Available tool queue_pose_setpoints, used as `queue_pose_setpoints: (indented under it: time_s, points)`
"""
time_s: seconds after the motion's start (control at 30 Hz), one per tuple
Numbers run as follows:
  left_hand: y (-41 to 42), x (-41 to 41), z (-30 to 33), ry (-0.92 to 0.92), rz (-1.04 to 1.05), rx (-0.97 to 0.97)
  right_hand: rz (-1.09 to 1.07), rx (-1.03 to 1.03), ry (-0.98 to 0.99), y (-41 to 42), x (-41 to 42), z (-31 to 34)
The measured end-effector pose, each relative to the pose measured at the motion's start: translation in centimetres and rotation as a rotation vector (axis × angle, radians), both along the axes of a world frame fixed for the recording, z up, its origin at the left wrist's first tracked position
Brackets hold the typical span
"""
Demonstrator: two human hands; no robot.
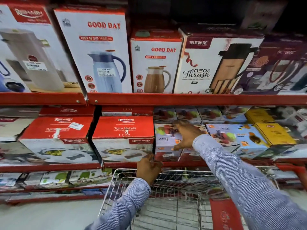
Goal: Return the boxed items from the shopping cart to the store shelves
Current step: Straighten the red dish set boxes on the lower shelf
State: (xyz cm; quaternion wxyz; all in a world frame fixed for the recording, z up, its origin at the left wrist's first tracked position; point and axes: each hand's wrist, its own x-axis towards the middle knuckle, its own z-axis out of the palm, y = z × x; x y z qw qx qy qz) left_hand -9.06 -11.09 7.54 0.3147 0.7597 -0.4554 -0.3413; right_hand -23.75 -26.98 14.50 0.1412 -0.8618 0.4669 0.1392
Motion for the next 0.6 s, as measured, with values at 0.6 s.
queue_pose_setpoints:
  time_s: [0.6]
  points:
    - [-1.3,-2.3,-1.7,0.072,0.215,0.052,0.148,-0.180,-0.002,-2.1,-0.6,-1.5]
